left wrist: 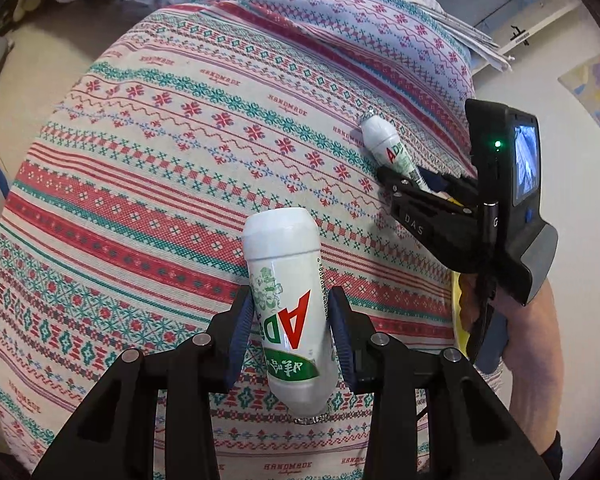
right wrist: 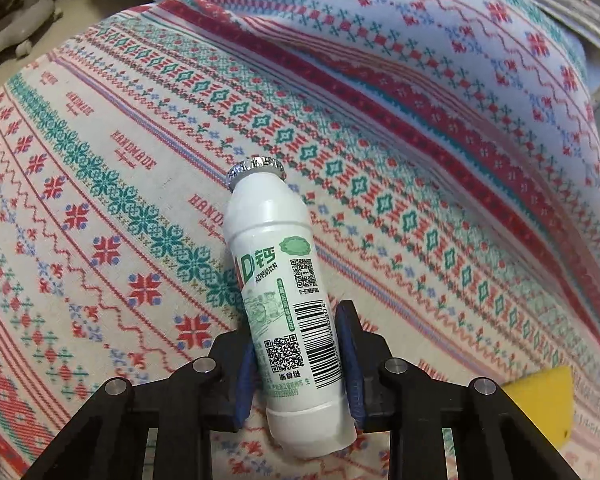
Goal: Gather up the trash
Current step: 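Grasp a white drink bottle with the left tool while the right tool grasps another, then carry both white bottles over the white bin and open both tools to drop them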
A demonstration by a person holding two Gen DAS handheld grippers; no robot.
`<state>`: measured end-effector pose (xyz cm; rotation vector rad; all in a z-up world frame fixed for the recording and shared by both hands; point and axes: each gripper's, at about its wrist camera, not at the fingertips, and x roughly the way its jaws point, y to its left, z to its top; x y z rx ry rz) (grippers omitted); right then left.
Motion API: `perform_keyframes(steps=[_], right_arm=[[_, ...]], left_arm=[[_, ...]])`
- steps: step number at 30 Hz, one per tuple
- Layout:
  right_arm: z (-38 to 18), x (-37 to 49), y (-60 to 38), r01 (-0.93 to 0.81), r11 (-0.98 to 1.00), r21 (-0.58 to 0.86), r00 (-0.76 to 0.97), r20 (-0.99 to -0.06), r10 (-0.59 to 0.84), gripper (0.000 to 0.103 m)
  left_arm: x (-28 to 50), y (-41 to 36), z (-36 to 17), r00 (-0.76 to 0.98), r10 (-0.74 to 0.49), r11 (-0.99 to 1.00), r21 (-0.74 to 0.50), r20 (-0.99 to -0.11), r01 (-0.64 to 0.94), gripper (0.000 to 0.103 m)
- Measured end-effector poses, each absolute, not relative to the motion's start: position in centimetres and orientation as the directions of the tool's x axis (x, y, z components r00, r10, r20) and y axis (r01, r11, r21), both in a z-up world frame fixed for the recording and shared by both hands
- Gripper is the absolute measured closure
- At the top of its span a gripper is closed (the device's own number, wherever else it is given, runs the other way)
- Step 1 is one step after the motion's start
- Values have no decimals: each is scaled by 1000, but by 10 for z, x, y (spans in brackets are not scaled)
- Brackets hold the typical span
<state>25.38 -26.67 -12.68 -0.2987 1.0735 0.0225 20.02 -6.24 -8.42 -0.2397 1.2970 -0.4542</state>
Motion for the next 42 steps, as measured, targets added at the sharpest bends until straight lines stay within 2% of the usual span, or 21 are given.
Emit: perform_keyframes(steps=[9,22,42], right_arm=[[-103,236,-239,-136,989,-67,482,-876,7,72],[-93,222,-195,-135,980,147,489,-851,195,71],[-91,207,-140,-185,944,274,481,-812,330,71]], left_arm=[[199,-34,-58,264,-452,890,-411,-852,196,63],[203,18,-51,309,-440,898,-414,-843,148,63],[218,119,-56,374,-426,890,-456,-824,10,63]])
